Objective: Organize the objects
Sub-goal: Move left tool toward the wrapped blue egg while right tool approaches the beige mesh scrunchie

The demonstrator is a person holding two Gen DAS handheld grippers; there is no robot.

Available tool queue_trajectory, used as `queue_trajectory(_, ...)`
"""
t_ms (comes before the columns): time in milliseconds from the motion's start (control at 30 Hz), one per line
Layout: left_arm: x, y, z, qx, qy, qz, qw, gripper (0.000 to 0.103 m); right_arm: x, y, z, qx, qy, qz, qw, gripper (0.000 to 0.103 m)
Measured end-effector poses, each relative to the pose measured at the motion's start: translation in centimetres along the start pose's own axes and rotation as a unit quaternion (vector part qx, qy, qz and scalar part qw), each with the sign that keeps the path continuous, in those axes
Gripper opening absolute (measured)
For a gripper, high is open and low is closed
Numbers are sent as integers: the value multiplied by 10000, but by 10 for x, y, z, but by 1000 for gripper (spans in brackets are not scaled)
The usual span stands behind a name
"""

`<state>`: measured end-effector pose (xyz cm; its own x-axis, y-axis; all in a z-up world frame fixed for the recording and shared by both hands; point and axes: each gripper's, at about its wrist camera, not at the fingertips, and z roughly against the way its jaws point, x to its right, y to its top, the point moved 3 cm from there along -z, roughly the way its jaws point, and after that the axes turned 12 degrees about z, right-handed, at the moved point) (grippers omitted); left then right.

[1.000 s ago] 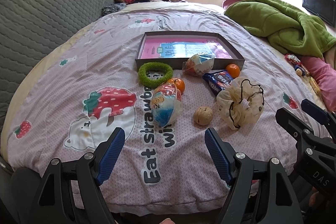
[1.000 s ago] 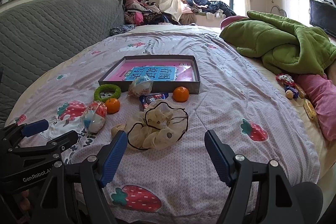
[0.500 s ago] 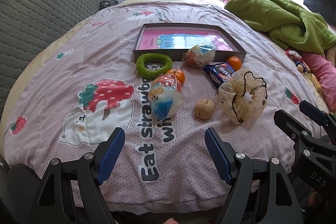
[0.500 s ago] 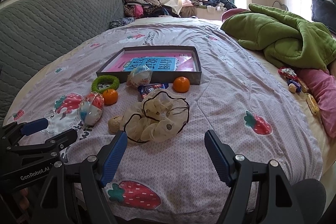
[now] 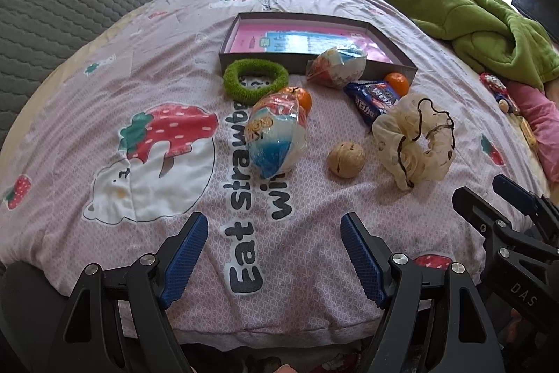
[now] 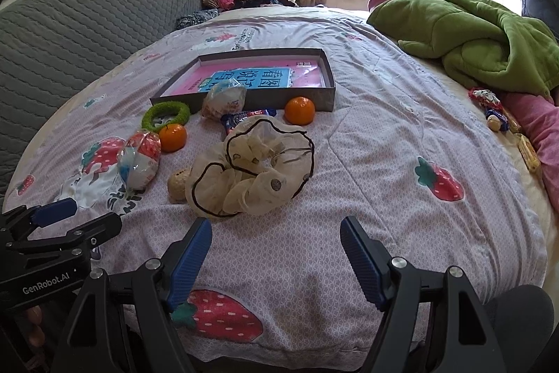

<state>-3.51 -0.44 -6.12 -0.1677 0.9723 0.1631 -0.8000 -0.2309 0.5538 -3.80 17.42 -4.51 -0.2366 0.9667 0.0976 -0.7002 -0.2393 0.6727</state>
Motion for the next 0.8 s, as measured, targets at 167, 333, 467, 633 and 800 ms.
queue_trajectory(167, -5, 0, -6, -122, -9, 118, 9999, 79, 1, -2, -3, -50, -11, 8, 10000, 75)
queue_trajectory(333, -8, 1, -7, -98, -60, 162, 9998, 79, 2, -1, -3, -28, -46, -4, 10000, 75)
queue_trajectory(467, -8, 4, -6, 32, -120, 160, 9998, 79, 3, 0, -3, 32, -85, -6, 10000, 75)
queue_trajectory(633, -8, 11, -11, 123, -126, 149, 9997, 79, 7, 2, -9, 22, -70, -62, 10000, 75)
queue_trajectory(800, -9, 17, -20, 150, -93, 159, 9997, 79, 9, 4, -16, 0, -58, -115, 9999, 75)
